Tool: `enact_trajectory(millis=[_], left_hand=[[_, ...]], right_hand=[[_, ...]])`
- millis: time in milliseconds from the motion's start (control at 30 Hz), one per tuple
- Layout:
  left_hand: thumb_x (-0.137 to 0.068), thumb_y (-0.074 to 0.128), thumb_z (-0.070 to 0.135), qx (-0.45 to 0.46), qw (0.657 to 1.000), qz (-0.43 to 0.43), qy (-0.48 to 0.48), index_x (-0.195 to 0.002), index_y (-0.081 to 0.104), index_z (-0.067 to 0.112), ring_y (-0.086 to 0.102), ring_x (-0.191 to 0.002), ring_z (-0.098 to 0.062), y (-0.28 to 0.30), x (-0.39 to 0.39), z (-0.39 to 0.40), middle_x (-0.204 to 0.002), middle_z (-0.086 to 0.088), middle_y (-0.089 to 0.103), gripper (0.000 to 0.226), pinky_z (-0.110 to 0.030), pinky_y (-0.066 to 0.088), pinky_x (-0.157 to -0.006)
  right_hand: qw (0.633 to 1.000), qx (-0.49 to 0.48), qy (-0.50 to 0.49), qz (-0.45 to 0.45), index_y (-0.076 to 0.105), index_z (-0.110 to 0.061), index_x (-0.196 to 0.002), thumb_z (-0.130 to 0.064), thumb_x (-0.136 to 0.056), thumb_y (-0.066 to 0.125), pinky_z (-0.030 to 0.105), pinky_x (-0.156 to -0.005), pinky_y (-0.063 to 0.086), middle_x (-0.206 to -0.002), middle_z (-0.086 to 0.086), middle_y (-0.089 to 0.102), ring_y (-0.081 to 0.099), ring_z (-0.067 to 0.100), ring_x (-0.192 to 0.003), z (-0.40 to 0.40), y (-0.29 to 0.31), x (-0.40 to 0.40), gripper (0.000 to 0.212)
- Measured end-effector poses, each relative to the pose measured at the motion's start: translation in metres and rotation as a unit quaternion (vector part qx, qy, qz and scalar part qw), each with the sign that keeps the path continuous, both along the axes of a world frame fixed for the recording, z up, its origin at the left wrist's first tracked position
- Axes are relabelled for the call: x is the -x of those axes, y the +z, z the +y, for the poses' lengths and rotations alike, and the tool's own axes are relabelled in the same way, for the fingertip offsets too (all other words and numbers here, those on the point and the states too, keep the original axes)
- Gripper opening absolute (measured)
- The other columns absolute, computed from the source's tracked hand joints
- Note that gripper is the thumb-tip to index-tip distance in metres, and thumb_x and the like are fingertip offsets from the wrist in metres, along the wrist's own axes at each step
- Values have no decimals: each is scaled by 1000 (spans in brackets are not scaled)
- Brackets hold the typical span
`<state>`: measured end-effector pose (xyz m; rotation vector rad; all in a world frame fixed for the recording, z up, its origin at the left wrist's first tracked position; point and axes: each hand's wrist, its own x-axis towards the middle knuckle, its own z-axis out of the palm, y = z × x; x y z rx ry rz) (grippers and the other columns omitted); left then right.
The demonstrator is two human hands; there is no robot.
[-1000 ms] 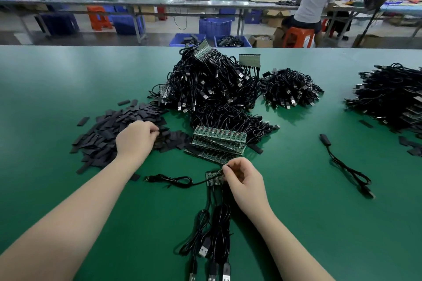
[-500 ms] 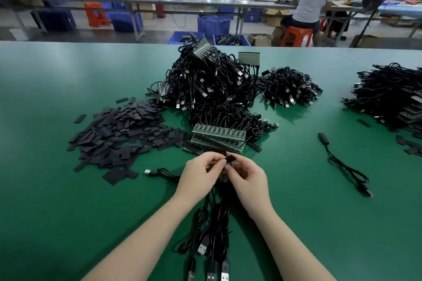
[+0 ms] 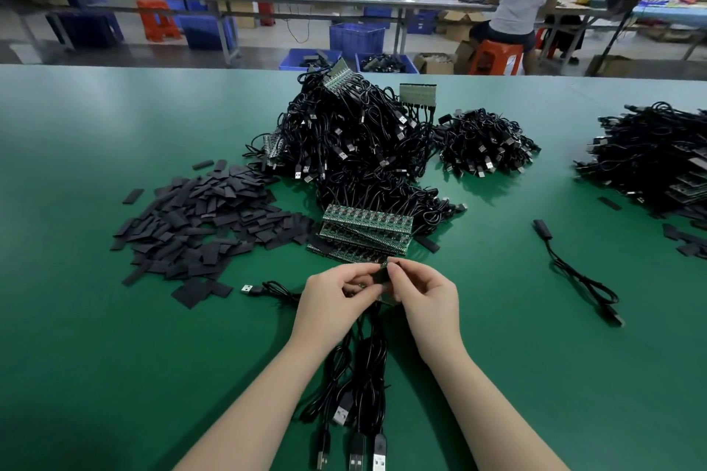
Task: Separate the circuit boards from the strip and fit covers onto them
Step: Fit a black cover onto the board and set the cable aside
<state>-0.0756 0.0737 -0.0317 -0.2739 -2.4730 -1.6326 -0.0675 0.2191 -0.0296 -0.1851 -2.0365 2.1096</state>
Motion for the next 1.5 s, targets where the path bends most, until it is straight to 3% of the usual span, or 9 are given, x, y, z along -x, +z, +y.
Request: enact_trajectory(millis=[233,400,533,733,833,967,1133,1267,1500], left_hand=[[-83,74,13,-34,999,-16,-7,-95,69,49,67,-84,5,-2,3,-3,-88,26,72,38,-10,51,-76],[-84,75,17,-36,999,-13,-21,-90,68,50,67,-80,5,0,4,-5,-87,28,71,35,-11,50,-75],[-85,75,20,-33,999,-15,-22,-90,70,48,69,-83,0,0,4,-5,-89,22,73,30,-24,56,-81],[-86,74,23,-31,999,-34,-21,-94,77,30,70,-82,-5,-1,4,-5,-86,14,74,11,-34,58,-82],[-85,73,27,-18,999,-28,-30,-96,75,36,69,-83,-1,-1,2,-4,-86,18,73,14,-29,57,-82],[-79,66,51,44,999,-10,-30,-102,64,54,64,-83,3,-1,-2,-2,-87,26,68,24,-12,50,-75],[-76,61,57,171,981,46,-73,-102,73,35,55,-90,-1,0,-2,-2,-84,20,61,36,-18,46,-79],[-87,62,41,234,963,81,-109,-98,76,26,50,-93,-2,-2,2,-10,-89,17,59,23,-15,38,-85],[-94,61,31,142,985,94,11,-106,73,28,57,-100,2,-3,-4,-8,-97,24,64,18,-9,42,-87]], right_hand=[[996,18,91,-8,77,-21,-102,-6,-84,76,24,-78,58,-91,12,76,70,13,-83,4,4,-4,23],[995,13,97,11,78,-22,-92,-4,-81,78,16,-67,53,-83,2,77,70,7,-76,4,9,-6,21],[995,13,93,15,79,-26,-84,-4,-80,79,17,-66,53,-83,2,77,69,7,-74,4,10,-6,22],[996,5,82,18,80,-28,-83,-6,-80,79,17,-64,53,-78,-1,76,68,5,-68,7,10,-8,22],[999,-11,47,21,80,-28,-80,-9,-79,81,15,-64,52,-78,-3,76,69,4,-70,6,8,-8,19],[999,51,-1,-2,81,-27,-78,-11,-80,80,17,-63,52,-72,-2,74,67,5,-66,9,7,-5,16],[996,92,-17,-8,80,-20,-77,-9,-81,78,17,-62,53,-77,5,76,70,11,-70,10,8,-5,12],[995,94,-26,-5,78,-20,-73,-8,-81,79,18,-64,54,-74,5,75,69,11,-68,10,8,-6,14],[997,76,-30,1,76,-19,-72,-13,-80,80,19,-65,55,-71,3,74,67,10,-66,11,6,-5,11]])
